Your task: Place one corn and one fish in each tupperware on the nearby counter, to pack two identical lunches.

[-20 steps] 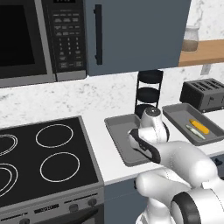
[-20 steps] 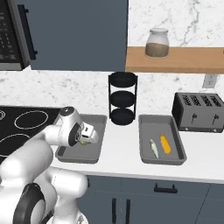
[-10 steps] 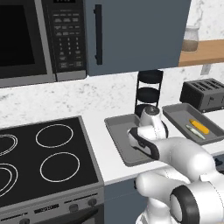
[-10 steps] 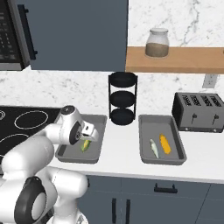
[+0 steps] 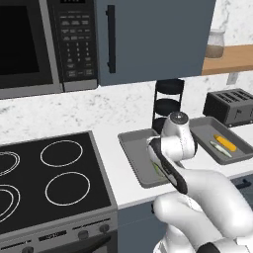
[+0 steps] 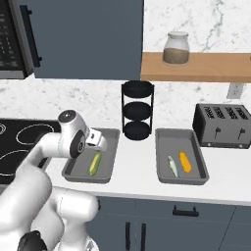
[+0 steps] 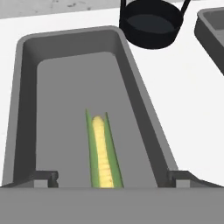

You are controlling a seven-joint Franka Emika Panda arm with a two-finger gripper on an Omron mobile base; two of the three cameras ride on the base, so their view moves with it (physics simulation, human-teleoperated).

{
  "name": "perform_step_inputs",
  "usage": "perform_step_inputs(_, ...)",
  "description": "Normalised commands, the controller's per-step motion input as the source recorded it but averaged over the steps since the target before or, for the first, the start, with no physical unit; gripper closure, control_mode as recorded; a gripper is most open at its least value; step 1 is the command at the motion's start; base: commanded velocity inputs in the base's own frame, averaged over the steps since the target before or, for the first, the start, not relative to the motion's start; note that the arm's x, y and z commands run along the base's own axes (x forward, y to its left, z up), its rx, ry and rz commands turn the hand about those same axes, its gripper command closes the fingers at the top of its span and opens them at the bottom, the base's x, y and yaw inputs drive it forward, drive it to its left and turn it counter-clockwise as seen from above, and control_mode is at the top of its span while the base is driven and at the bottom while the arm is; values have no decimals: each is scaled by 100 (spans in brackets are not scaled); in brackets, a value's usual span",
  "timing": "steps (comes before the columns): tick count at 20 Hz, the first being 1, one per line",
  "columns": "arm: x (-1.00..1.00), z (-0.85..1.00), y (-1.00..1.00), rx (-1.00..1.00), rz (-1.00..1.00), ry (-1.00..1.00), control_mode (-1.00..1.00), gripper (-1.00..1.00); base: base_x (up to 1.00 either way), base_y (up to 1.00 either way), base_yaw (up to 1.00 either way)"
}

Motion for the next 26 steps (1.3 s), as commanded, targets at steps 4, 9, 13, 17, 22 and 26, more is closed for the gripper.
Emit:
perform_step_inputs(4, -100, 23, 0, 0, 1, -19, -100, -100, 0, 0, 0)
perform_step_inputs(9, -100, 7, 0, 0, 3, -21, -100, -100, 0, 0, 0)
perform_step_inputs(13, -100, 21, 0, 0, 3, -18, -100, -100, 0, 0, 0)
perform_step_inputs(17, -100, 10, -1, 0, 5, -13, -100, -100, 0, 0, 0)
perform_step_inputs(22, 0, 0, 0, 0, 0, 0, 100, -100, -100, -21, 7)
perform_step_inputs(26, 0, 0, 0, 0, 0, 0, 100, -100, -85, -85, 0)
